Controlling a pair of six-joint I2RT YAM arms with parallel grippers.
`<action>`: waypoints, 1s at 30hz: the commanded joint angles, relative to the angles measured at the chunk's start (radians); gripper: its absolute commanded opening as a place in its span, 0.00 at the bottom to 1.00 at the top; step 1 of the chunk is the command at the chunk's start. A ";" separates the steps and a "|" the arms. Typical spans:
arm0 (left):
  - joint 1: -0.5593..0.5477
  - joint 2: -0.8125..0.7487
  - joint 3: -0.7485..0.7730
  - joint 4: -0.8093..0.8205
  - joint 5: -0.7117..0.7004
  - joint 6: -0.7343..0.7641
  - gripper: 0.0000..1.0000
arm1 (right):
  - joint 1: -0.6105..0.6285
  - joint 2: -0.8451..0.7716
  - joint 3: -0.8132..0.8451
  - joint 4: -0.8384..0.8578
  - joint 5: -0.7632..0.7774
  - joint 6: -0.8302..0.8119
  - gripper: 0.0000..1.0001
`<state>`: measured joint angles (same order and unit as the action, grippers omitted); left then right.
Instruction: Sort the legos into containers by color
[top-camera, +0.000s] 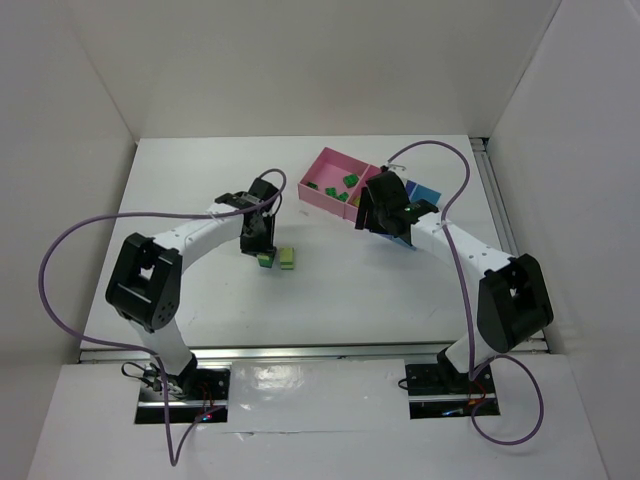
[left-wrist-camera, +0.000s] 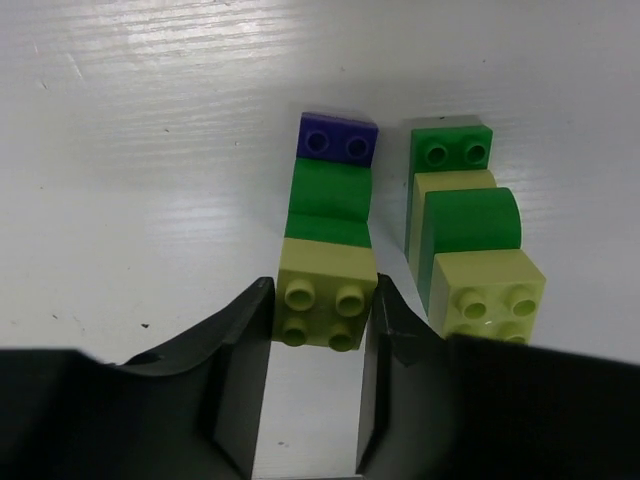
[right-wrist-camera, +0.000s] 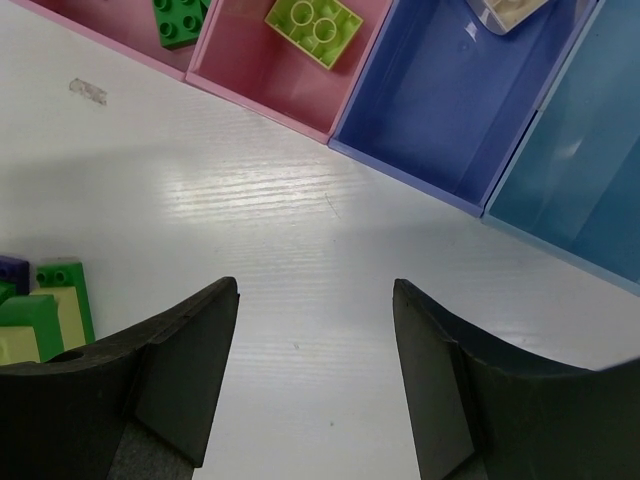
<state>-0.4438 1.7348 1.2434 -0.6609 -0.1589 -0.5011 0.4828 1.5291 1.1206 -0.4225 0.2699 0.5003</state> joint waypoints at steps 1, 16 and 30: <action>-0.001 -0.018 0.020 0.003 -0.001 0.013 0.39 | 0.010 0.000 0.042 -0.009 0.015 0.006 0.71; 0.100 -0.141 0.292 -0.007 0.453 0.180 0.00 | -0.041 -0.082 0.044 0.119 -0.384 -0.082 0.75; 0.132 -0.021 0.155 0.546 1.312 0.013 0.00 | -0.233 -0.153 -0.231 0.689 -1.274 0.063 0.86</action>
<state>-0.3191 1.7039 1.3682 -0.2661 0.9421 -0.4583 0.2543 1.3804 0.8982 0.0765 -0.7811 0.5282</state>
